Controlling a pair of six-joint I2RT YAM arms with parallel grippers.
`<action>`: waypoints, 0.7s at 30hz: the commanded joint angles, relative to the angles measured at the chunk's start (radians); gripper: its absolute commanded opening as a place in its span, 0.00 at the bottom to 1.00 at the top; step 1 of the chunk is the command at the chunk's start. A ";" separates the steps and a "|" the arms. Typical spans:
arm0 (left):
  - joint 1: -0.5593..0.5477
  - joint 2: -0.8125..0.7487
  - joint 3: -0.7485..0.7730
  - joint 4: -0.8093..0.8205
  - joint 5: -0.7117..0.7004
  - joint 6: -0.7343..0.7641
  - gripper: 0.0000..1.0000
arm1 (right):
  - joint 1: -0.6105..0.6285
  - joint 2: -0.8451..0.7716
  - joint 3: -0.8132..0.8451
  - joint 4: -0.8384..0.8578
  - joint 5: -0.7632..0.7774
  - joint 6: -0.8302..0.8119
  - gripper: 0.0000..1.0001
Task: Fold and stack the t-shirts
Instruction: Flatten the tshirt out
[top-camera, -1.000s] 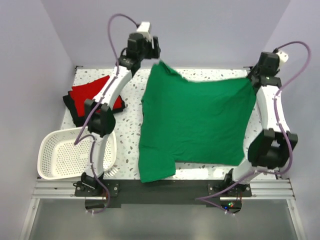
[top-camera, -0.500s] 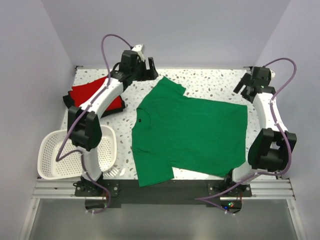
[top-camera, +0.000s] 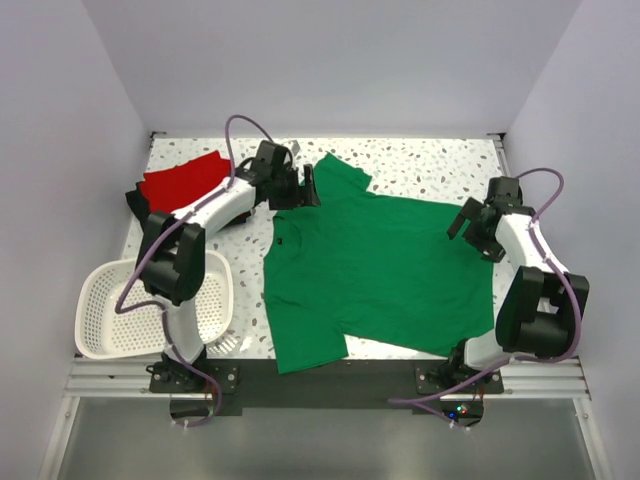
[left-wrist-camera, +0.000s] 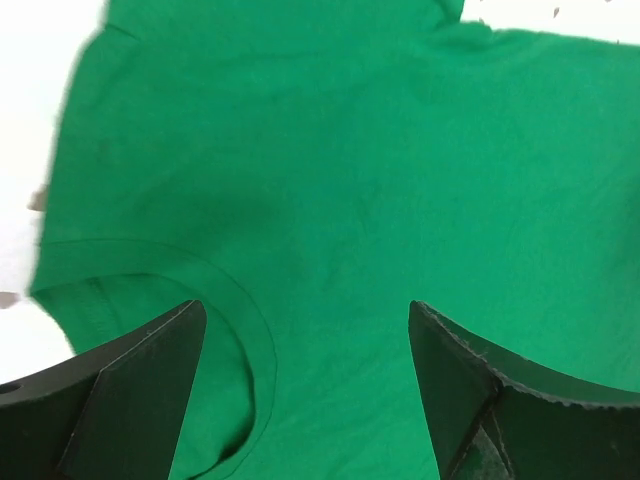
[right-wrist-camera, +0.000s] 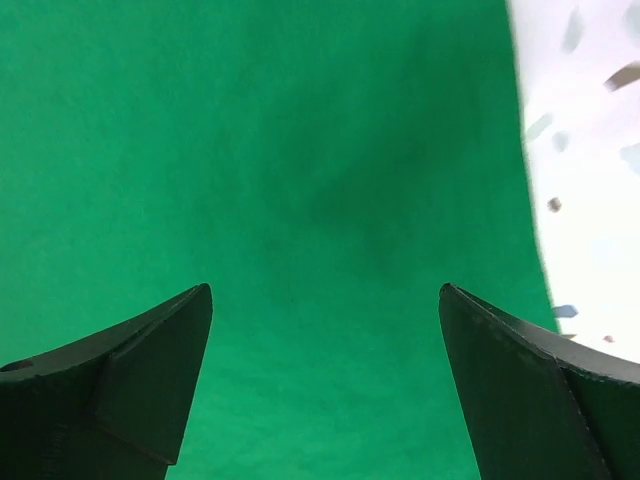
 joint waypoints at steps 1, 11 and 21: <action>-0.006 0.049 0.010 -0.026 0.086 -0.015 0.87 | -0.002 0.015 -0.031 0.028 -0.088 0.041 0.99; -0.003 0.212 0.098 -0.076 0.075 0.015 0.86 | -0.001 0.181 -0.014 0.037 -0.130 0.046 0.95; 0.028 0.371 0.226 -0.107 0.051 0.049 0.86 | -0.001 0.326 0.096 -0.001 -0.108 0.043 0.95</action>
